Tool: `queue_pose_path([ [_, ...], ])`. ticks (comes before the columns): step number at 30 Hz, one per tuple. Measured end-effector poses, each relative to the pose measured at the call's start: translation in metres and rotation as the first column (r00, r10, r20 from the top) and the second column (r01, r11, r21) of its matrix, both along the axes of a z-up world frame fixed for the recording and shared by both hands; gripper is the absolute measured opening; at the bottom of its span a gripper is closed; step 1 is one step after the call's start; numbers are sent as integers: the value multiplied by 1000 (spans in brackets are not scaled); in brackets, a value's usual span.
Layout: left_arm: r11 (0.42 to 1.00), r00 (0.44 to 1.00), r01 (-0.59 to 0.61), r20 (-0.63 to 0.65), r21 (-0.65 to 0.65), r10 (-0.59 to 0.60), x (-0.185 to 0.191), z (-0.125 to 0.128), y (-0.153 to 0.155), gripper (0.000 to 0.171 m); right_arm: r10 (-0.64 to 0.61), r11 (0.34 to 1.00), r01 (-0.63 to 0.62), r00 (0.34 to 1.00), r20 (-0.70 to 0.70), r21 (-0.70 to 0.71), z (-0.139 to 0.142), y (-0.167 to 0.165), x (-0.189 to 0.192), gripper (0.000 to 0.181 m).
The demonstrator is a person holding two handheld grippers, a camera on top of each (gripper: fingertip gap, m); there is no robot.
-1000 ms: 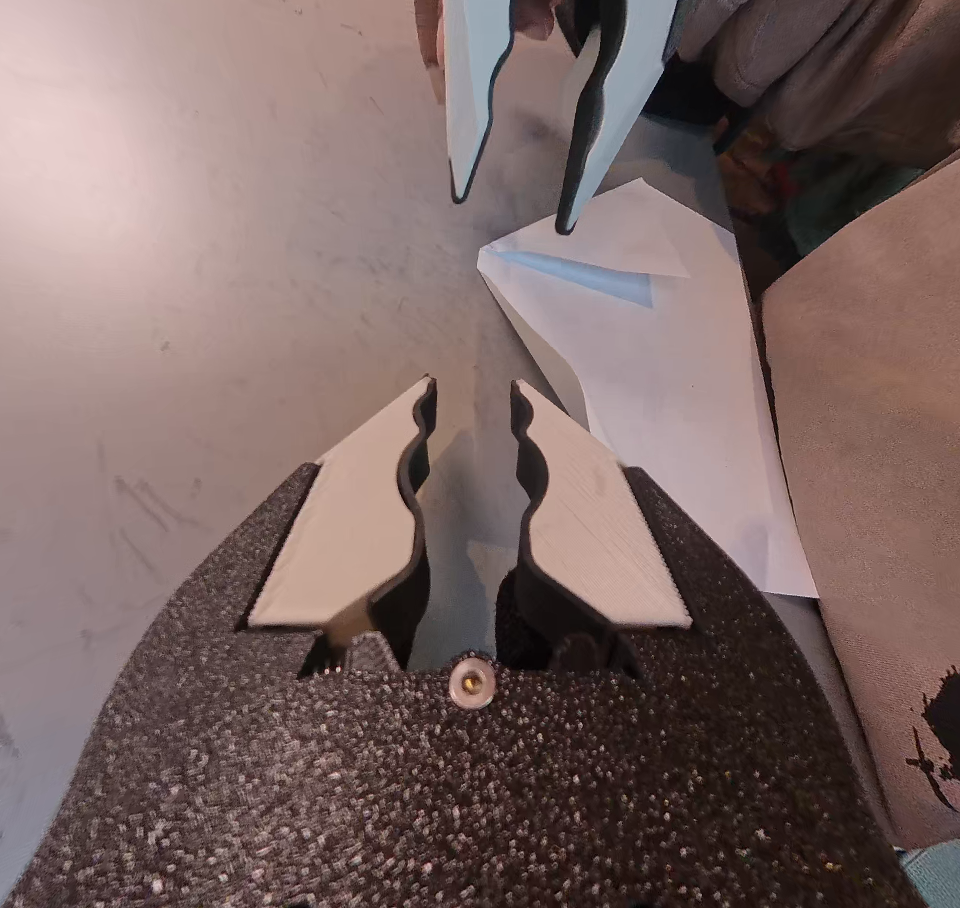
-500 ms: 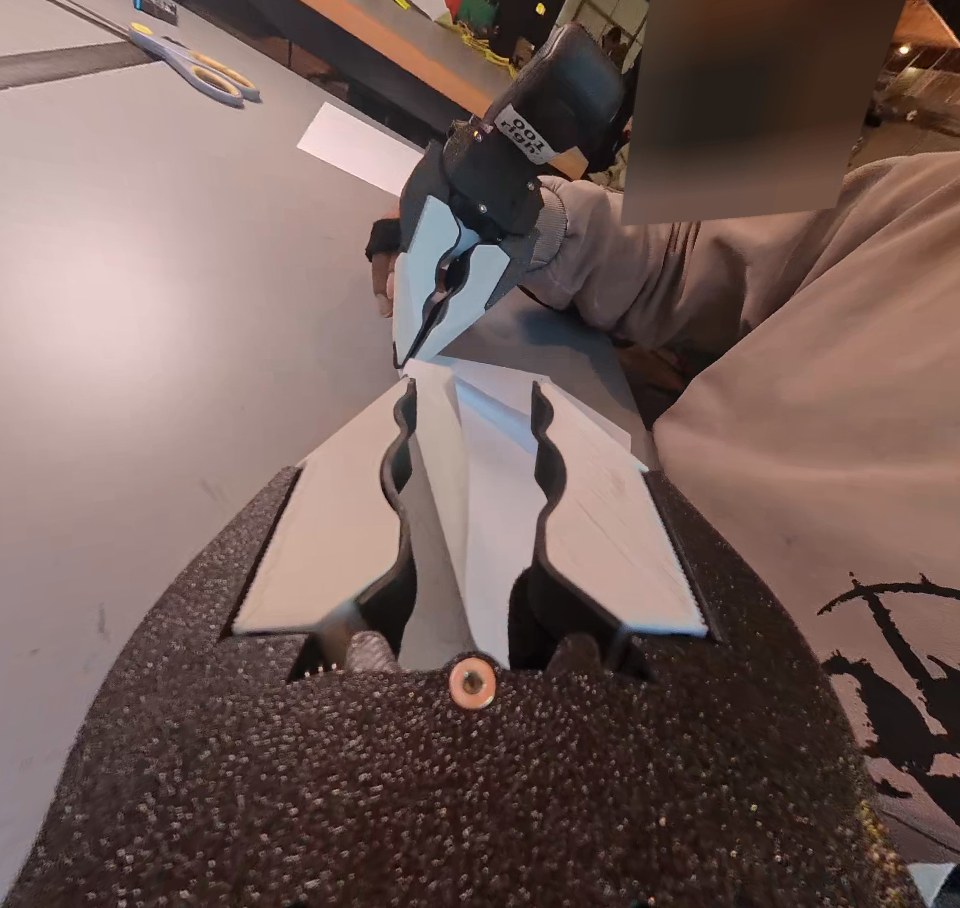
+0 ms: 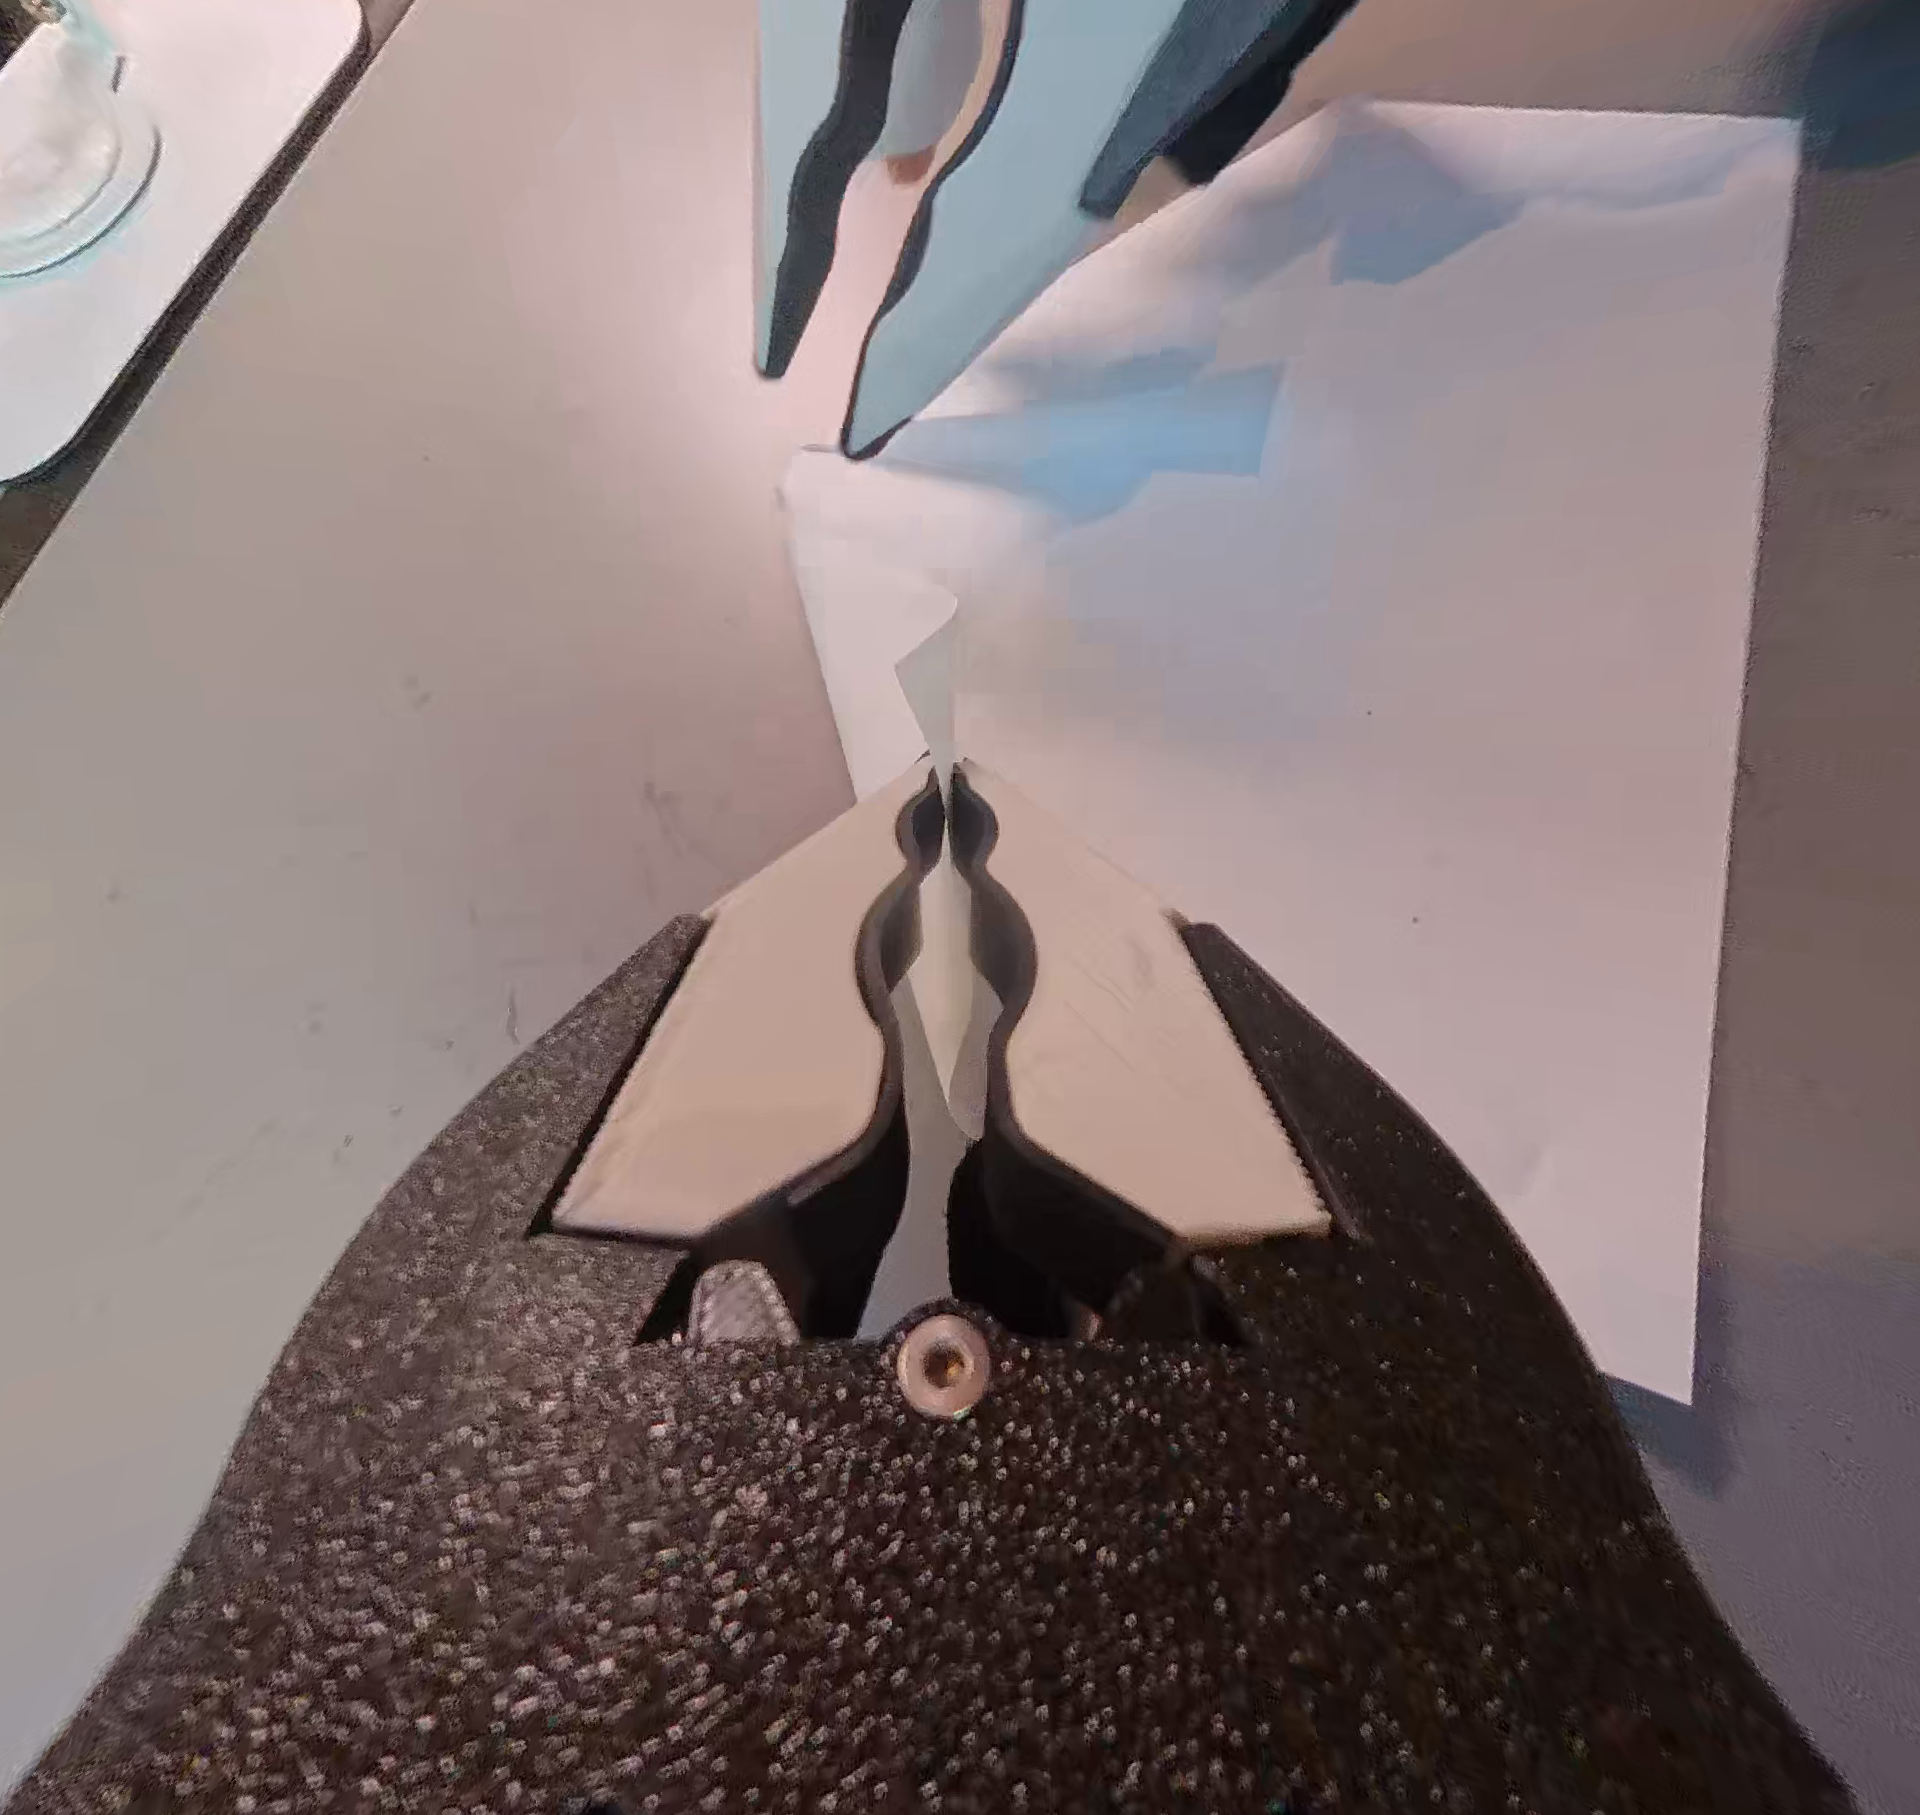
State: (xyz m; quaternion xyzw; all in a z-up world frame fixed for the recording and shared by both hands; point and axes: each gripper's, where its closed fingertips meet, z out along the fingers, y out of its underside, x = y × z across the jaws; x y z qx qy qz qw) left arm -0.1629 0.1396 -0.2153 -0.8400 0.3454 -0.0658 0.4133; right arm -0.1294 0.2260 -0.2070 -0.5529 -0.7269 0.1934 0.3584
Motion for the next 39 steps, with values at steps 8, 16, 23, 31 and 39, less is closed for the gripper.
queue_pose_path([
  [8,997,996,75,-44,19,-74,21,-2,-6,0,-82,976,92,995,58,-198,-17,-20,31,39],
  [16,991,989,130,-61,-28,-132,47,-14,-12,0,-46,960,59,998,54,-273,-34,-26,16,43],
  [23,985,990,139,24,-103,-137,63,-19,-8,0,17,956,1,998,60,-294,-35,-24,16,45],
  [31,976,986,154,84,-153,-142,69,-25,-8,0,128,955,-108,990,55,-277,-36,-21,15,51],
  [39,968,981,184,100,-168,-169,74,-26,-8,0,160,965,-148,987,35,-218,-35,-18,13,56],
])
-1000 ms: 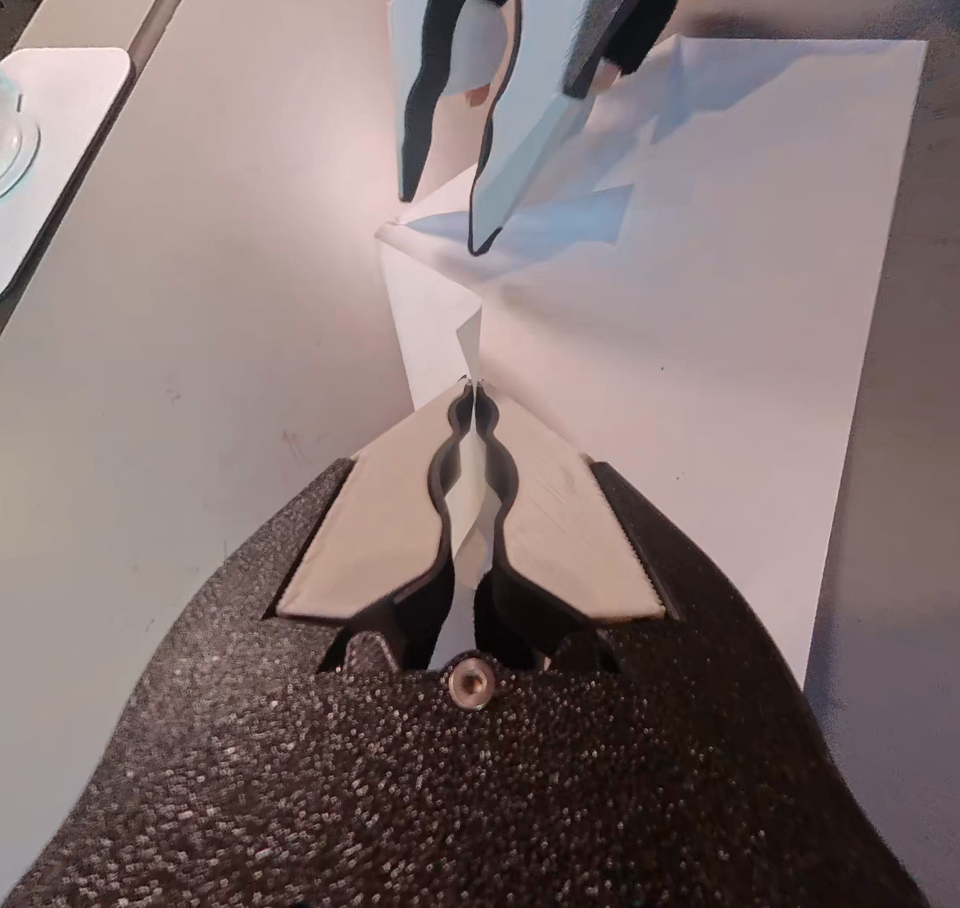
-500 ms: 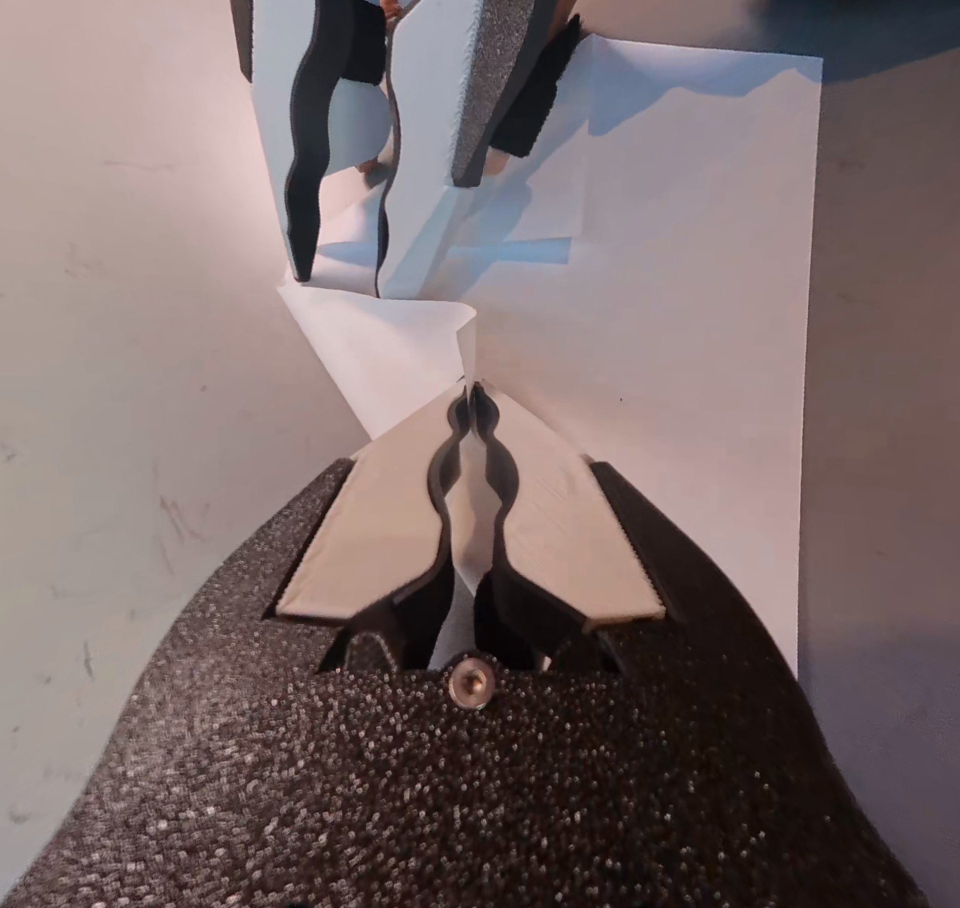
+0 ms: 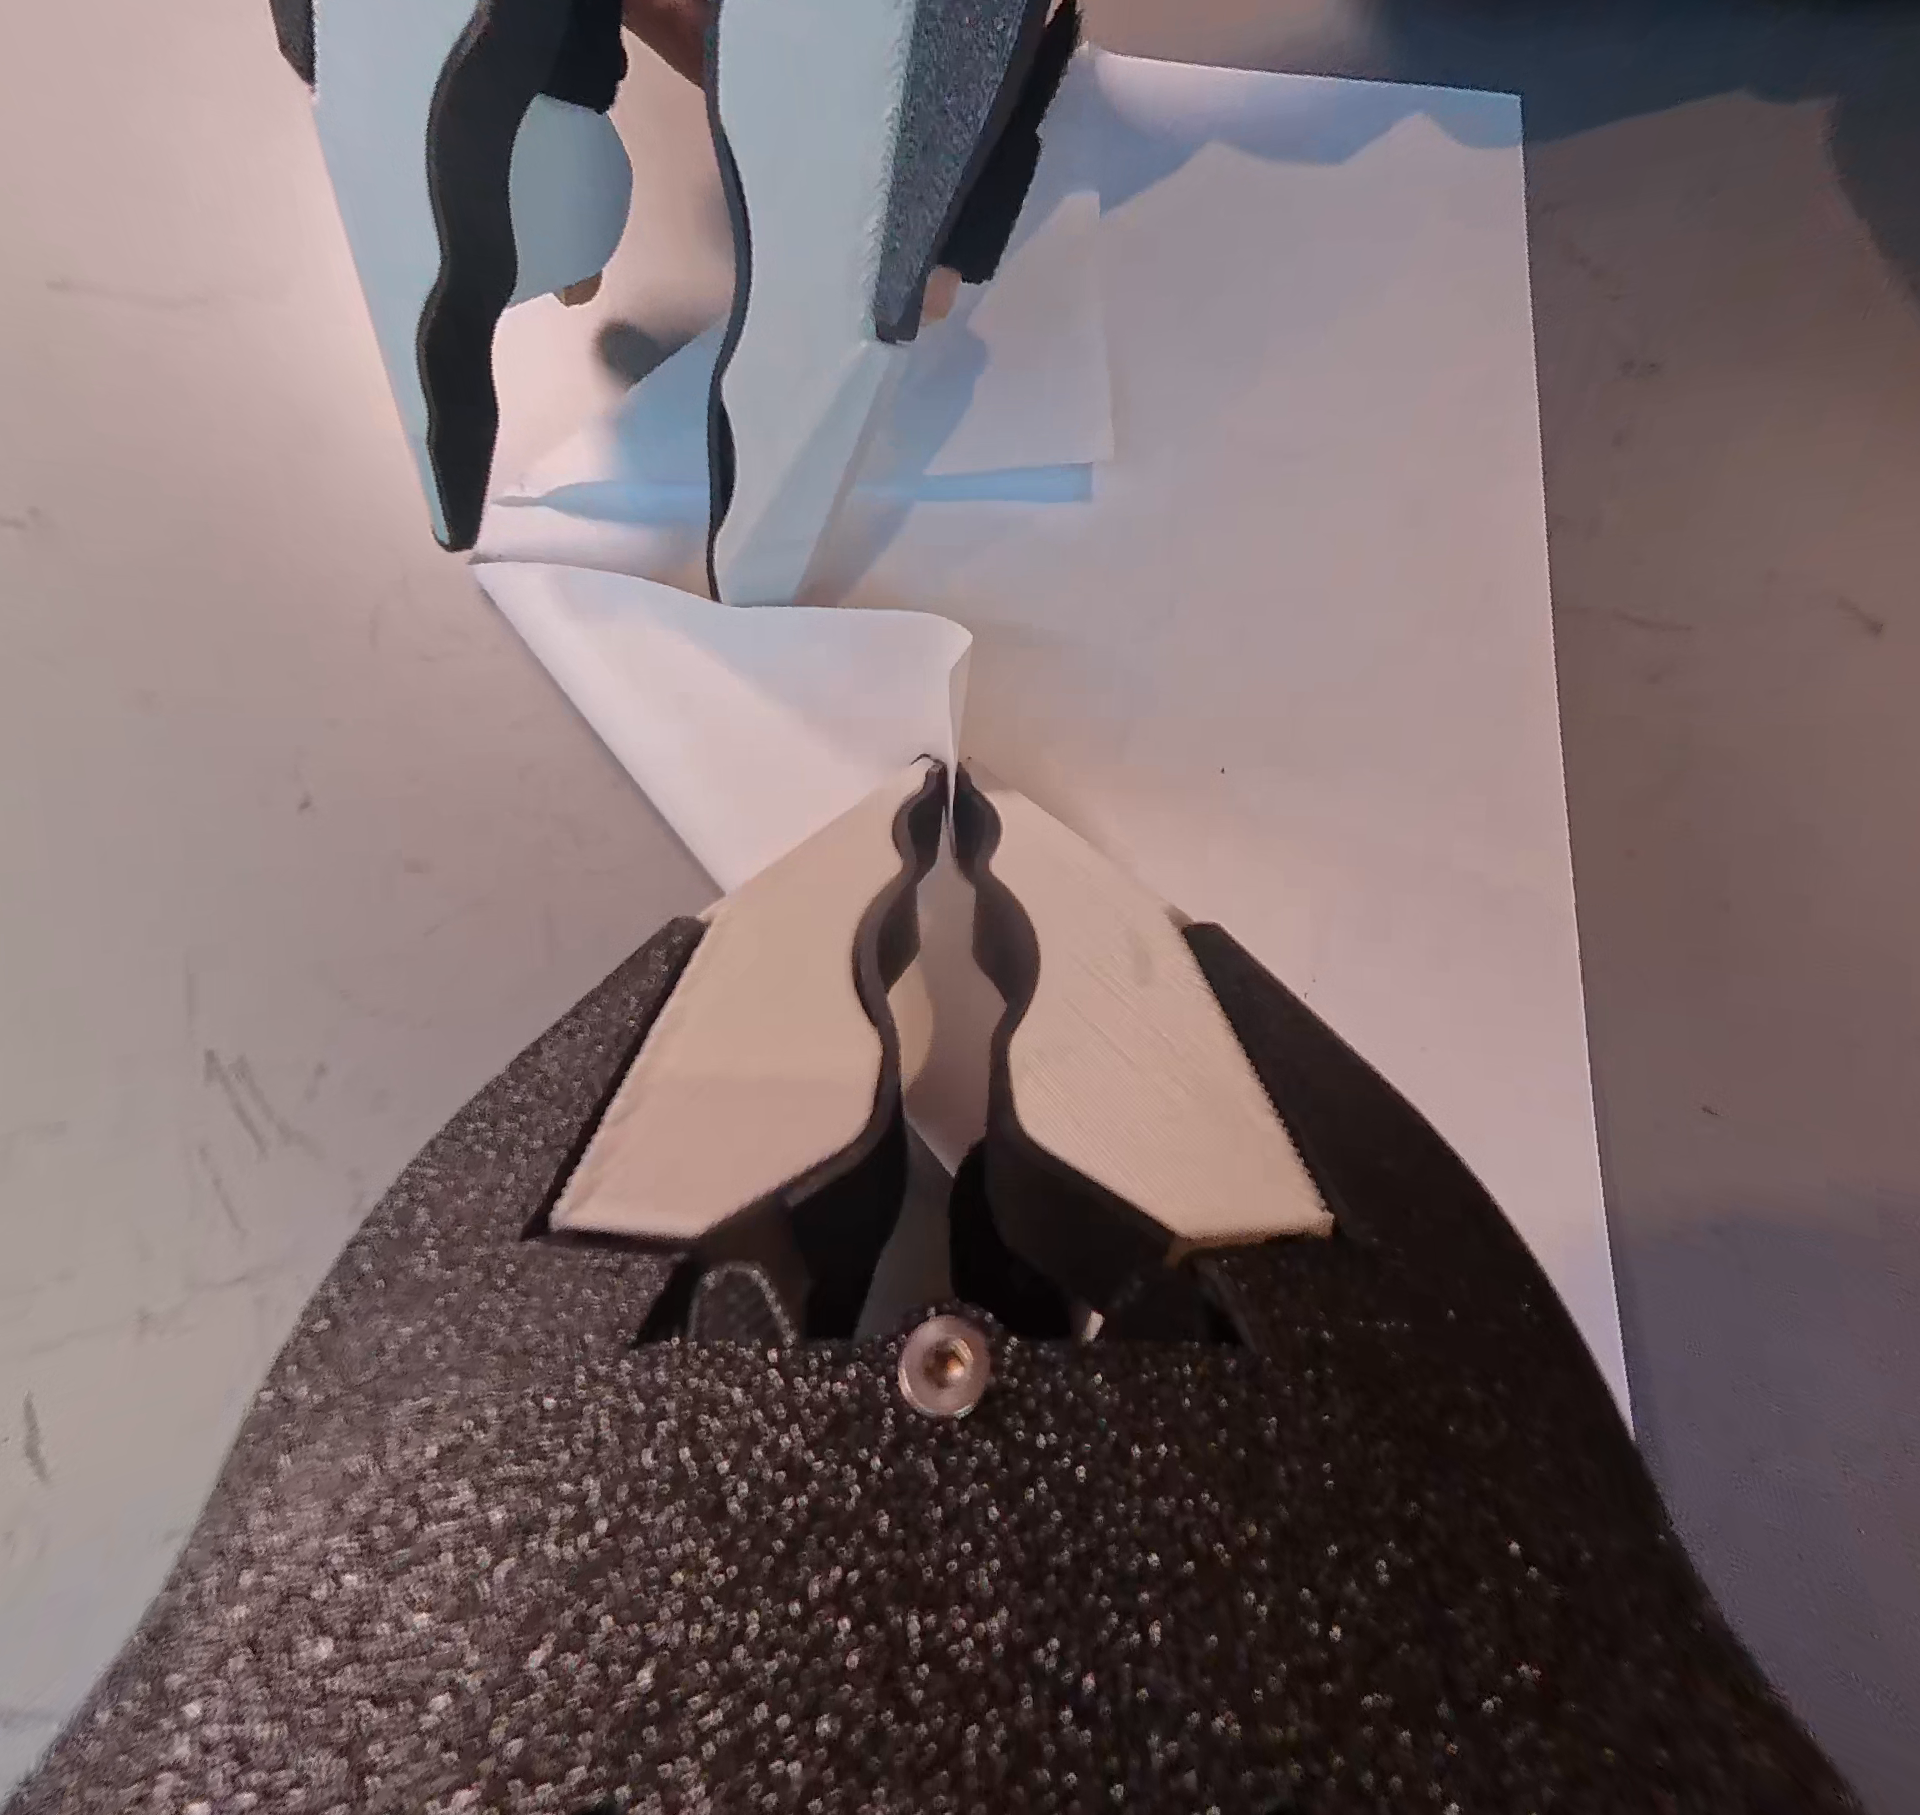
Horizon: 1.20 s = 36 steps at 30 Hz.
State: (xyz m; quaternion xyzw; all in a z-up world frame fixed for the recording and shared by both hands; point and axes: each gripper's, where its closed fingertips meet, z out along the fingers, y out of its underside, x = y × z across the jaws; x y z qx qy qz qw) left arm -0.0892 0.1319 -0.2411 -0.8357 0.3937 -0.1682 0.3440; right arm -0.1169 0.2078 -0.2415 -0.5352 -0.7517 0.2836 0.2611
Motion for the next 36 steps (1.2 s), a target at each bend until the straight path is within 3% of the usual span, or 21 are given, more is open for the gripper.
queue_pose_path([
  [5,1000,1000,2,15,-20,-1,1,0,1,0,22,1000,-22,1000,11,-20,-1,-1,-1,55],
  [10,1000,1000,2,14,-17,-2,0,-1,0,0,135,981,-127,990,-47,144,5,-1,-4,57],
  [17,1000,1000,4,26,-17,-4,0,-1,1,0,388,847,-356,922,1,395,8,-15,-4,37],
  [22,1000,1000,11,28,-14,-10,0,-1,0,0,487,761,-468,870,81,449,6,-21,-1,27],
  [30,1000,999,19,30,-5,-18,0,0,-1,0,506,739,-484,858,89,468,6,-22,0,21],
  [33,999,995,33,91,-6,-33,3,9,-4,6,506,740,-479,859,79,472,5,-24,1,19],
  [34,999,991,40,129,-13,-38,4,15,-6,11,515,732,-499,851,102,464,2,-25,5,7],
  [36,998,967,63,248,-24,-55,3,34,-9,19,518,724,-491,851,87,485,1,-27,5,4],
])
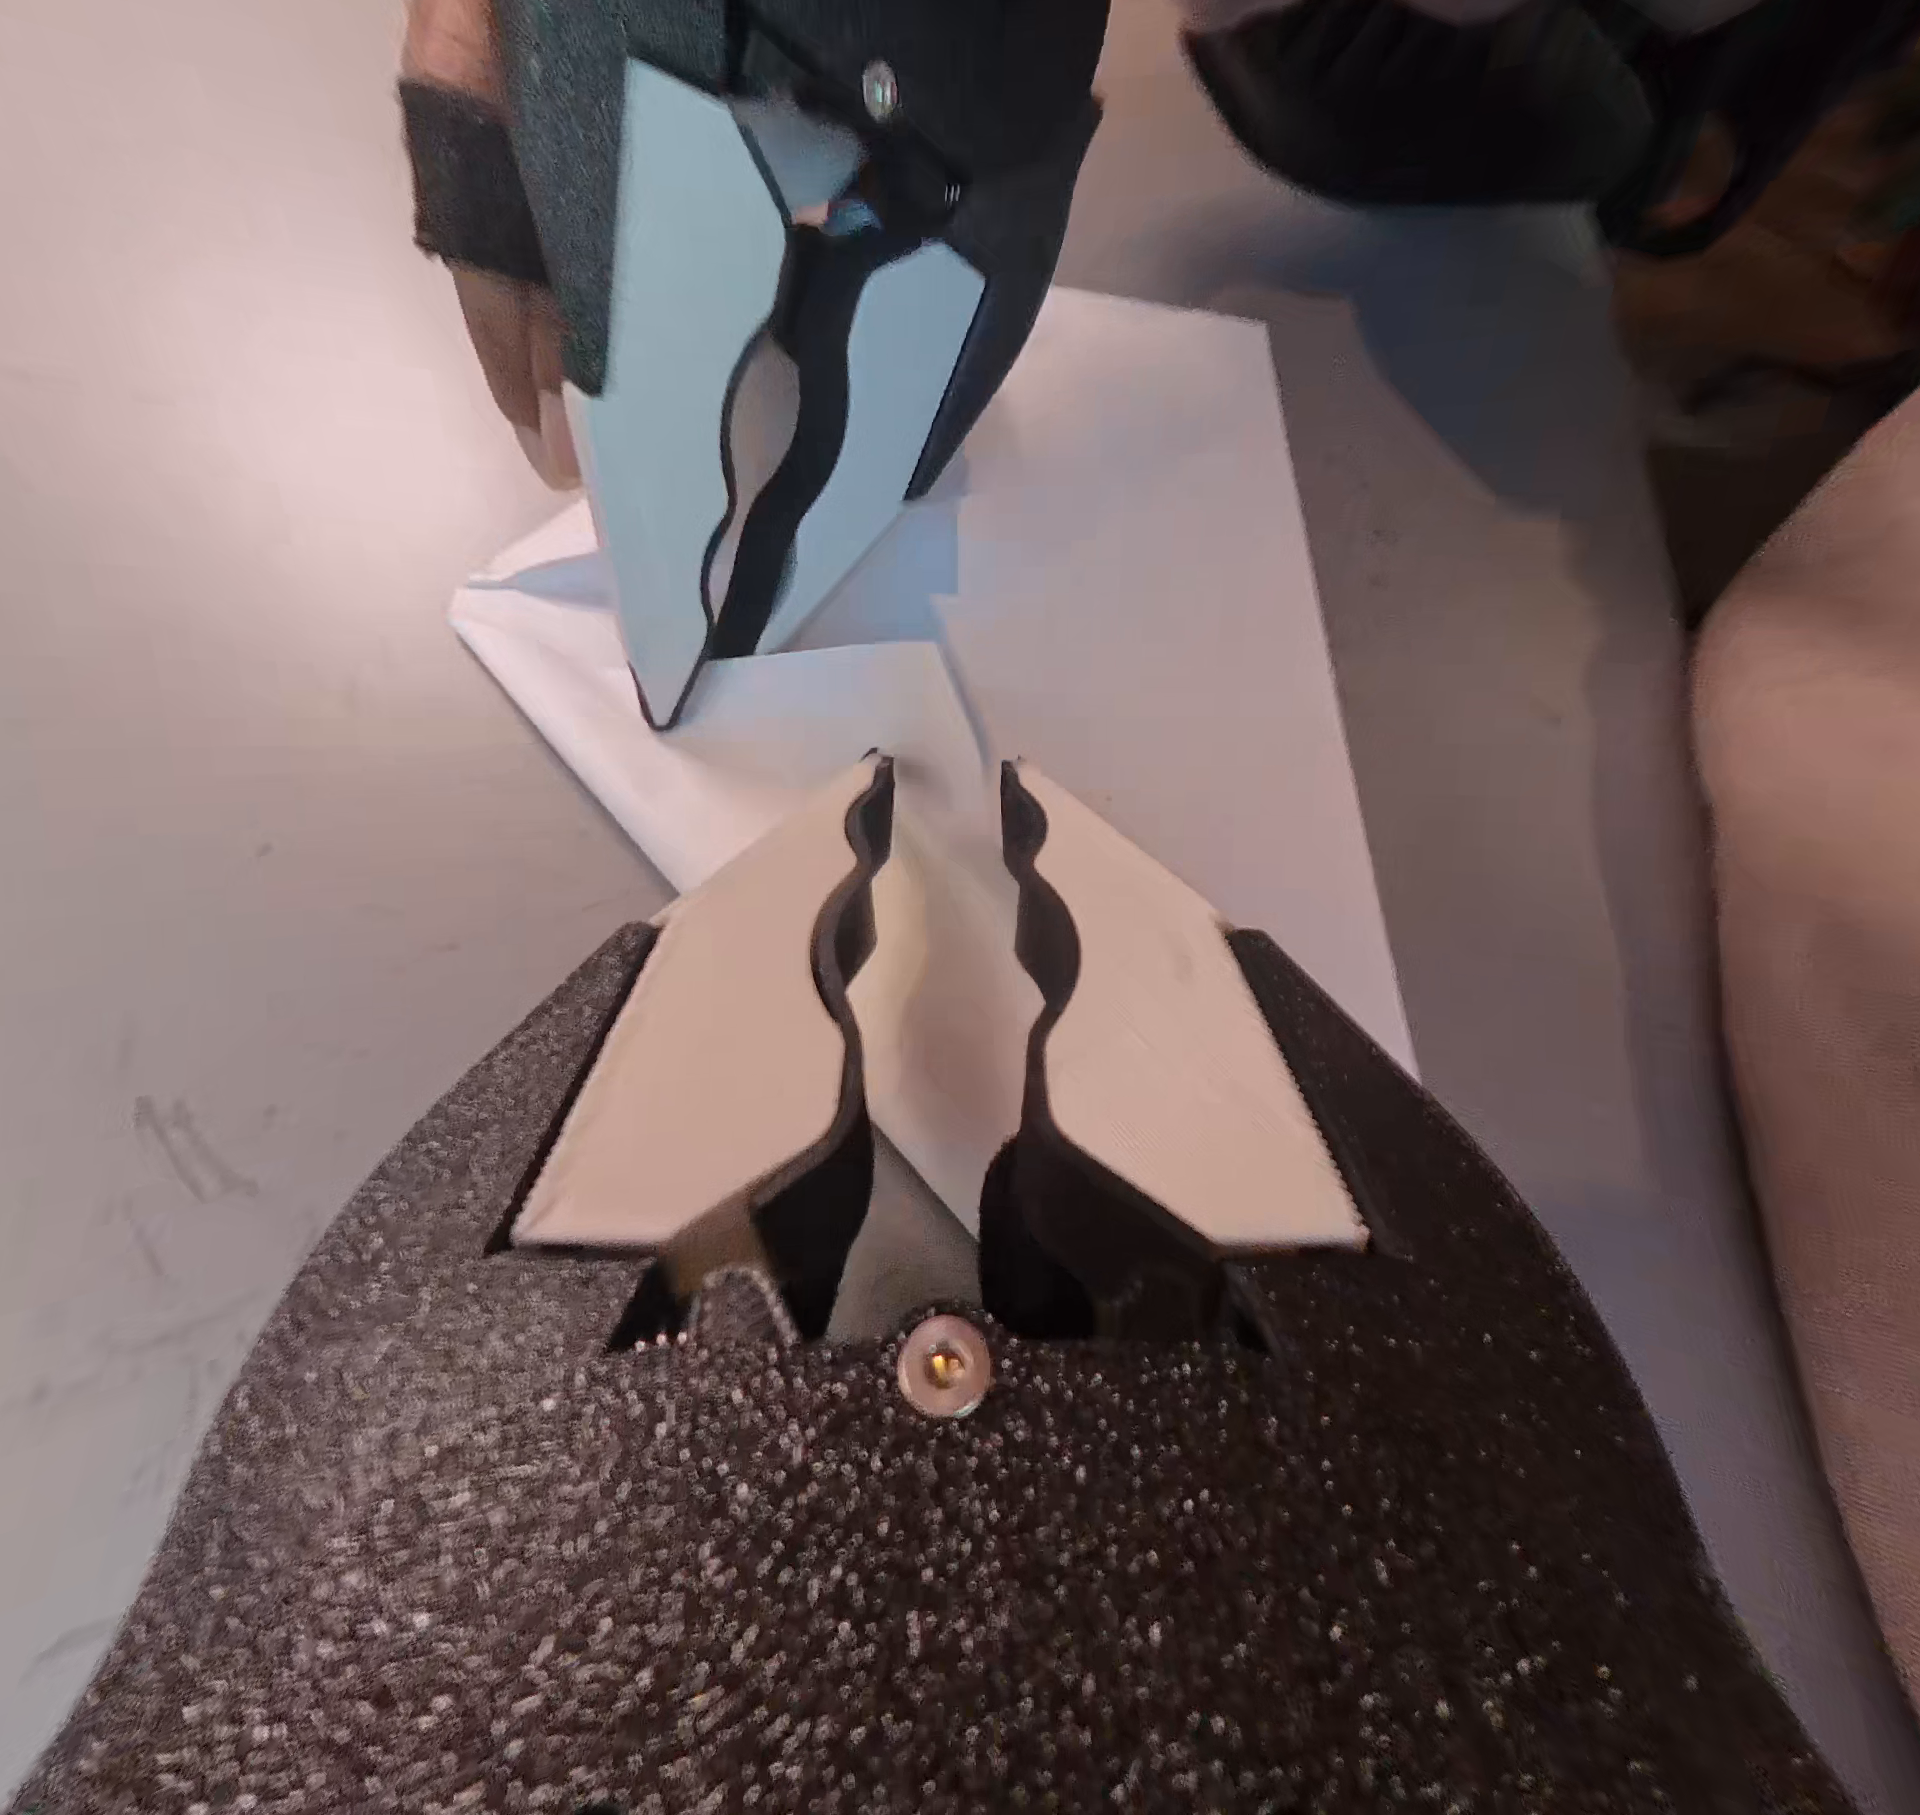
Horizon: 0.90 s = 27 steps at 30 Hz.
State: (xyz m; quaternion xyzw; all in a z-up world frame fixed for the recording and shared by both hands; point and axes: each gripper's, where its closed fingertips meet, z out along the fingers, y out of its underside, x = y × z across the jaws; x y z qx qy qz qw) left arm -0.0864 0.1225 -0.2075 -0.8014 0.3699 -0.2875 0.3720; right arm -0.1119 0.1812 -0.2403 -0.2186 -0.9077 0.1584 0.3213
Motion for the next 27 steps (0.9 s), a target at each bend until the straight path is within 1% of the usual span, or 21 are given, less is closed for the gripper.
queue_pose_path([
  [2,998,983,41,181,-47,-31,-4,26,-7,22,-9,1000,9,1000,-5,0,0,0,1,4],
  [4,995,944,53,329,-83,-23,-17,46,-8,25,-11,1000,11,1000,-6,-6,0,0,2,3],
  [5,995,928,41,372,-91,-5,-27,51,-6,25,-10,1000,10,1000,-6,-8,0,-1,2,2],
  [6,995,924,5,380,-99,33,-38,50,0,24,-7,1000,7,1000,-5,-8,-1,-1,2,1],
  [7,993,934,-49,348,-108,84,-50,42,8,20,-3,1000,3,1000,-8,-7,-1,-1,2,1],
  [9,988,970,-117,201,-104,136,-67,17,16,16,6,1000,-6,1000,-14,-3,-1,-1,3,0],
  [10,988,982,-122,131,-96,134,-69,6,16,14,9,1000,-9,1000,-15,-3,-1,-2,3,0],
  [11,989,989,-109,89,-95,118,-66,-1,15,14,13,1000,-13,1000,-16,-5,-1,-2,3,0],
  [13,993,996,-66,55,-96,71,-51,-8,12,14,16,1000,-16,1000,-15,-14,-1,-2,3,0],
  [15,995,998,-58,-28,-86,56,-44,-19,14,12,10,1000,-11,1000,-13,-25,-1,-1,3,0],
  [16,996,997,-52,-59,-78,47,-42,-23,14,11,5,1000,-5,1000,-13,-31,0,-1,2,1],
  [18,996,995,-59,-83,-63,54,-39,-25,16,11,-11,999,10,1000,-16,-45,0,0,3,1],
  [25,989,975,-145,-171,-16,141,-42,-30,21,11,-128,979,125,992,-5,-161,3,6,1,11],
  [27,985,964,-173,-207,-4,169,-45,-34,23,11,-152,967,151,988,9,-205,6,5,2,21],
])
